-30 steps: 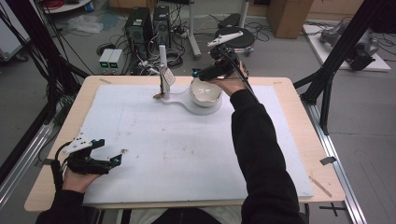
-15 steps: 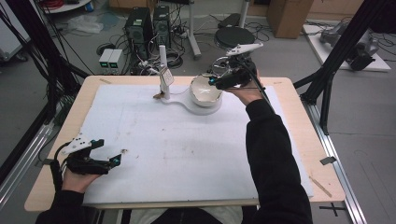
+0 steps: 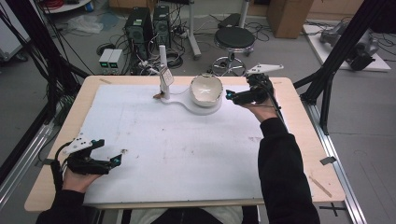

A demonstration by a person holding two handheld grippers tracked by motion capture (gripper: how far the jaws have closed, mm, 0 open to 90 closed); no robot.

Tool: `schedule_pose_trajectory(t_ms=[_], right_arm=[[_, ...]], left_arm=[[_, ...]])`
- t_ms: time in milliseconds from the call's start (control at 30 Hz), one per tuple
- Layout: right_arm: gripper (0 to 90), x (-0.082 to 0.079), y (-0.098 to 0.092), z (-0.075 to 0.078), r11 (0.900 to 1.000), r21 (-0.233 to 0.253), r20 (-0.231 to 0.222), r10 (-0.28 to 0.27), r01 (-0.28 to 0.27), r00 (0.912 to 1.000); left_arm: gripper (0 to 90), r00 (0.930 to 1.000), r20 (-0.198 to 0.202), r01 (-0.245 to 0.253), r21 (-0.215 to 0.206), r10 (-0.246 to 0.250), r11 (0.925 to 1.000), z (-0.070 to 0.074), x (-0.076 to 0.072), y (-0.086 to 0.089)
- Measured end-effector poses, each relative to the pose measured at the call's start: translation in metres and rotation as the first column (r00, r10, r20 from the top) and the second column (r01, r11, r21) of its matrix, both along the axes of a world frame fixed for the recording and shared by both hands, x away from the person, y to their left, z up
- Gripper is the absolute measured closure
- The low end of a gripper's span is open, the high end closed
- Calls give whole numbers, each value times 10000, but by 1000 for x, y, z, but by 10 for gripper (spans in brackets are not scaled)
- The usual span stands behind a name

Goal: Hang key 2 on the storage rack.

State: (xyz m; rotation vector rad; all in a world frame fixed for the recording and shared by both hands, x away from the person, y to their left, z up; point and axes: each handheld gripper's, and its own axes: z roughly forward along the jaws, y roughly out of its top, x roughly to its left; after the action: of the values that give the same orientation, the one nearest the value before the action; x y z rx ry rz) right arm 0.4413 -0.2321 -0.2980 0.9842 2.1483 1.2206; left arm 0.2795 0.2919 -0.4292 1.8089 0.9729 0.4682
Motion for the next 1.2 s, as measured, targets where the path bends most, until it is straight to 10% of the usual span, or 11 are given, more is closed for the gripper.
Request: schedule_pose_trajectory(t_ms=[1200], right_arm=[[5, -55, -68, -75, 9949, 673, -150, -748, 756, 9971]], left_arm=[[17, 9999, -37, -120, -37, 119, 9999, 0, 0, 1]])
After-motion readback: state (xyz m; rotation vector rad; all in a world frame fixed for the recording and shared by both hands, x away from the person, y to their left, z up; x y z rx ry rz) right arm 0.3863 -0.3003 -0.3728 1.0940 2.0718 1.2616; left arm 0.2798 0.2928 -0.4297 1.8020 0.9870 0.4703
